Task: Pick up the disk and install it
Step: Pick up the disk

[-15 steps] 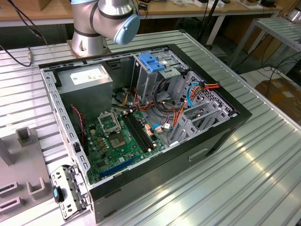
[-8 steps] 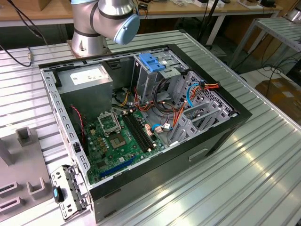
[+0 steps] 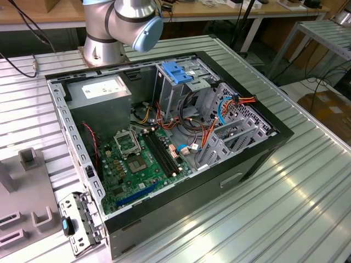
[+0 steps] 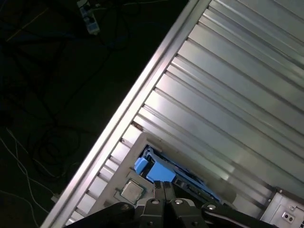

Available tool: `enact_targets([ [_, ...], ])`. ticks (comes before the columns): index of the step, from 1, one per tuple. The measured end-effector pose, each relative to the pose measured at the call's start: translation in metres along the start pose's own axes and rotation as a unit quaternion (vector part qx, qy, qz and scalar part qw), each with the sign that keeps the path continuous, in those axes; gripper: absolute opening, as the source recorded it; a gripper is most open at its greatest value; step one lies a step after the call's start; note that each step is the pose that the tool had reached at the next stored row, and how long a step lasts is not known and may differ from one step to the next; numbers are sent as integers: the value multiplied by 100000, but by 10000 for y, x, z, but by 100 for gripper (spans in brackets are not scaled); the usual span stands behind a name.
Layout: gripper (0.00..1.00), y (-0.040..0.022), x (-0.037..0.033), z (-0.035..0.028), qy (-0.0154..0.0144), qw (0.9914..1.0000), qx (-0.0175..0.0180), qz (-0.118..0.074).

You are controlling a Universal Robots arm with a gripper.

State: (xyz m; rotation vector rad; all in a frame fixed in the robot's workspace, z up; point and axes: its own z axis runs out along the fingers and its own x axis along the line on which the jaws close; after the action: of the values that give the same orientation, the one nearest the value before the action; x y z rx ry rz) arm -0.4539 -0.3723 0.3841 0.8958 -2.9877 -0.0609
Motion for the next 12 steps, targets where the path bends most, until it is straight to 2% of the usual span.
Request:
enact_targets([
  [3, 11, 0, 0, 1, 61, 99979, 41, -2036],
  [8, 11, 0, 0, 1, 187, 99875, 69, -4988],
  [12, 11, 0, 0, 1, 319, 99663, 89, -8196],
])
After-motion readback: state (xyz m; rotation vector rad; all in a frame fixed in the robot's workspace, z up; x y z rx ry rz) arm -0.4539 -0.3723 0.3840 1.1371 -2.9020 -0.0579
